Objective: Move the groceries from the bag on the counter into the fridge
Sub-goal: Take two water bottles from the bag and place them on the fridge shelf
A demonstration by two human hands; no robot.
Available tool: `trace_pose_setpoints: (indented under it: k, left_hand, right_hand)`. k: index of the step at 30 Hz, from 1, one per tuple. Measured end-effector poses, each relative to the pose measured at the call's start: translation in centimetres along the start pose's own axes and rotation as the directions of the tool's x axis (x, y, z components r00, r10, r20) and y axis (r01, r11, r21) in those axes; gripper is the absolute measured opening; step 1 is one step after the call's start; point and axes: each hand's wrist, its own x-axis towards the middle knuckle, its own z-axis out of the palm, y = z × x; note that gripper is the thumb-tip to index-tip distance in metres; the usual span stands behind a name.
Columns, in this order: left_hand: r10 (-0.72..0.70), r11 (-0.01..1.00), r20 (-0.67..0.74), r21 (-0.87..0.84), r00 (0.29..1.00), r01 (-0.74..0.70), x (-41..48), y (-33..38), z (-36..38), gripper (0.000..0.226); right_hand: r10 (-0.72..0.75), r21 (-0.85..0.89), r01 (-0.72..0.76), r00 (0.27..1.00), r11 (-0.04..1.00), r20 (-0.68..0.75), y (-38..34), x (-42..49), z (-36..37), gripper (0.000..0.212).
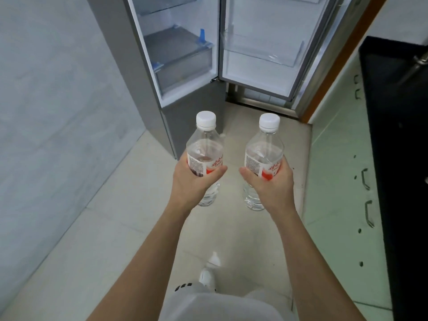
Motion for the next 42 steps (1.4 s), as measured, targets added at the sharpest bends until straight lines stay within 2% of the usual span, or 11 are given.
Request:
trace_pose_setpoints:
  k: [13, 24, 30, 38, 42]
  left_hand:
    - [-0.005, 0.999, -0.082, 0.043, 0.997, 0.008, 14.6, -1.4, 0.3, 0.04]
    - [-0.012, 0.997, -0.204, 0.069, 0.979, 0.026, 31.2, 0.1, 8.0, 0.042]
    - [0.027, 0.994, -0.261, 0.113, 0.965, 0.003, 38.4, 1.9, 10.7, 0.049]
    - [0.022, 0.993, -0.325, 0.117, 0.946, 0.017, 43.7, 1.8, 10.7, 0.041]
    - [0.002, 0.995, -0.368, 0.09, 0.93, 0.034, 46.4, 0.7, 9.5, 0.042]
  right_hand:
    - [-0.033, -0.05, 0.039, 0.993, 0.998, 0.113, 0.1, 13.3, 5.7, 0.058]
    - [-0.158, -0.049, 0.17, 0.968, 0.984, 0.194, -0.4, 33.5, 5.2, 0.06]
    - [-0.183, -0.03, 0.194, 0.959, 0.981, 0.215, -1.9, 43.9, 5.2, 0.061]
    - [-0.134, -0.03, 0.148, 0.951, 0.989, 0.278, -1.2, 50.4, 8.4, 0.054]
    - [-0.149, -0.018, 0.164, 0.931, 0.986, 0.332, -0.9, 52.9, 11.0, 0.06]
